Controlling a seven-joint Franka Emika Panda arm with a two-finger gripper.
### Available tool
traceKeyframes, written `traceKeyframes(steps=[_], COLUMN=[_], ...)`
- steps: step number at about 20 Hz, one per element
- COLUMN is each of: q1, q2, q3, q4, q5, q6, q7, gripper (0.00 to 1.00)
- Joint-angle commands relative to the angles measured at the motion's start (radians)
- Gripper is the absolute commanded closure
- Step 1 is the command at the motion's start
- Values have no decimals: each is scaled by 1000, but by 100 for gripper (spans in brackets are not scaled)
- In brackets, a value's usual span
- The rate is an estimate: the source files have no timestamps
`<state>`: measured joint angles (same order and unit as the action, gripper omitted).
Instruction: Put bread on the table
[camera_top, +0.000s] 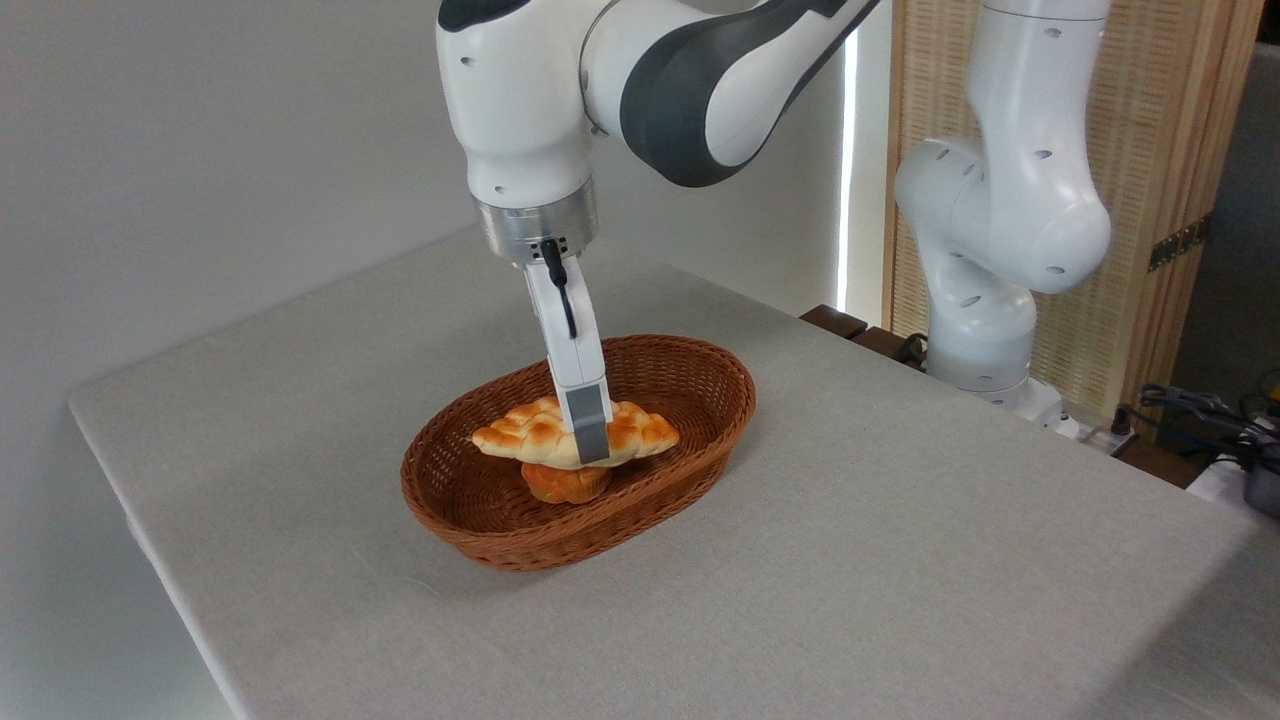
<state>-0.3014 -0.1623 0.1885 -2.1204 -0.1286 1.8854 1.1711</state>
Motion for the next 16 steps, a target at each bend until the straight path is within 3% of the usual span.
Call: traceKeyframes(steps=[1,6,7,10,12,16], q1=[-15,-16,-18,-18,-18,-18], q2=[15,27,27,27,29,29], q3=[6,-3,-4,-4,-6,-6], q4=[2,3,3,3,3,3], q5=[23,23,23,23,23,23], q6=[-3,-2,-2,-3,-5,-5], q7=[19,13,15,18,18,18], gripper=[0,0,8,48,53,52])
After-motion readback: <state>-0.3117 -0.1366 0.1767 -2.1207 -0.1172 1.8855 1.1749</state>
